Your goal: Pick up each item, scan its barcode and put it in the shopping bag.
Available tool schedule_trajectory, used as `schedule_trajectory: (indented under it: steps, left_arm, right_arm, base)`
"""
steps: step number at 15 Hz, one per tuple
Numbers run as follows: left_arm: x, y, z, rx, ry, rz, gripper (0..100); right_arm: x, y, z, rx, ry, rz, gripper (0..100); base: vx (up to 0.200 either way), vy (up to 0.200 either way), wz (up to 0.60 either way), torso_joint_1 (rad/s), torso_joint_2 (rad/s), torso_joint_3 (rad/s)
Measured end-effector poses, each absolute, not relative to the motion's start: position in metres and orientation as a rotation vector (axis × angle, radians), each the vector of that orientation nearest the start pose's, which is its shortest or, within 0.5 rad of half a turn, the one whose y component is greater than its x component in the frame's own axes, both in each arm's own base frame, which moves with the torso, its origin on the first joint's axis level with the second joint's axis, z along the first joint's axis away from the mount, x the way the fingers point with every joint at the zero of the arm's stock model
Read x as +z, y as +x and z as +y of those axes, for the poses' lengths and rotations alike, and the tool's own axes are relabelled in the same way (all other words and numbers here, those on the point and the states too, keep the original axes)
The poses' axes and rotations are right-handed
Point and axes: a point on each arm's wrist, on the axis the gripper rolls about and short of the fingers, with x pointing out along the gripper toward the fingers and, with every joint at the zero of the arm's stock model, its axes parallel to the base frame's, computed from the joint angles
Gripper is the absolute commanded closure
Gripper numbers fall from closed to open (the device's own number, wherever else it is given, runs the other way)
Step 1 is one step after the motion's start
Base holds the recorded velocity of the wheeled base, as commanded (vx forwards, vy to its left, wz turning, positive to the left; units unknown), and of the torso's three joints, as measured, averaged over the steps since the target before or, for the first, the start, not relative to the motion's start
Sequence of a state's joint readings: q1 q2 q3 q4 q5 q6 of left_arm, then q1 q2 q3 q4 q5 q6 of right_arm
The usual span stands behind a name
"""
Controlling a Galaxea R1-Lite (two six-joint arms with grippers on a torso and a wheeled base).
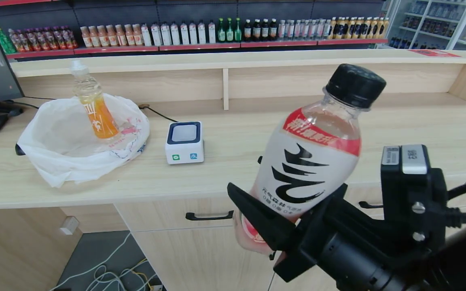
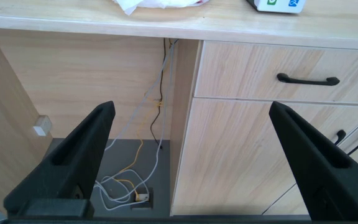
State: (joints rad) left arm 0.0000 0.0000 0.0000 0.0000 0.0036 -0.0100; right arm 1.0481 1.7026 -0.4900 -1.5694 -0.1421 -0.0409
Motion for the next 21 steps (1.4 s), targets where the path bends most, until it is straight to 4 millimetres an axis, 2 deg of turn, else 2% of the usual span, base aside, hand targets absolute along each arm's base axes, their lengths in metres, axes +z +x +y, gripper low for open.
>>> schedule_trajectory:
  steps: [4,5,10,13,17,21]
  left_arm:
    - [0.075,-0.023,0.0,0.004,-0.01,0.0,0]
    - [0.075,-0.023,0.0,0.004,-0.01,0.0,0]
    - [0.075,-0.023,0.0,0.004,-0.01,0.0,0]
    - [0.075,-0.023,0.0,0.004,-0.01,0.0,0]
    - [0.075,-0.023,0.0,0.004,-0.01,0.0,0]
    - [0.075,-0.023,0.0,0.004,-0.01,0.0,0]
  right_arm:
    - [0.214,0.179,0.225,0.658,0.203,-0.391,100]
    - [0.212,0.186,0.224,0.623,0.2,-0.377,100]
    - [0.205,0.202,0.219,0.566,0.18,-0.36,100]
    - [0.205,0.22,0.203,0.483,0.15,-0.372,100]
    - [0.181,0.222,0.184,0.409,0.082,-0.283,100]
    - [0.181,0.224,0.175,0.355,-0.022,-0.304,100]
  base:
    - [0.0,0.0,0.0,0.0,0.0,0.0]
    - [0.0,0.0,0.0,0.0,0.0,0.0]
    - [0.0,0.0,0.0,0.0,0.0,0.0]
    - [0.0,0.0,0.0,0.0,0.0,0.0]
    - [0.0,0.0,0.0,0.0,0.0,0.0]
    - [0.0,0.0,0.0,0.0,0.0,0.0]
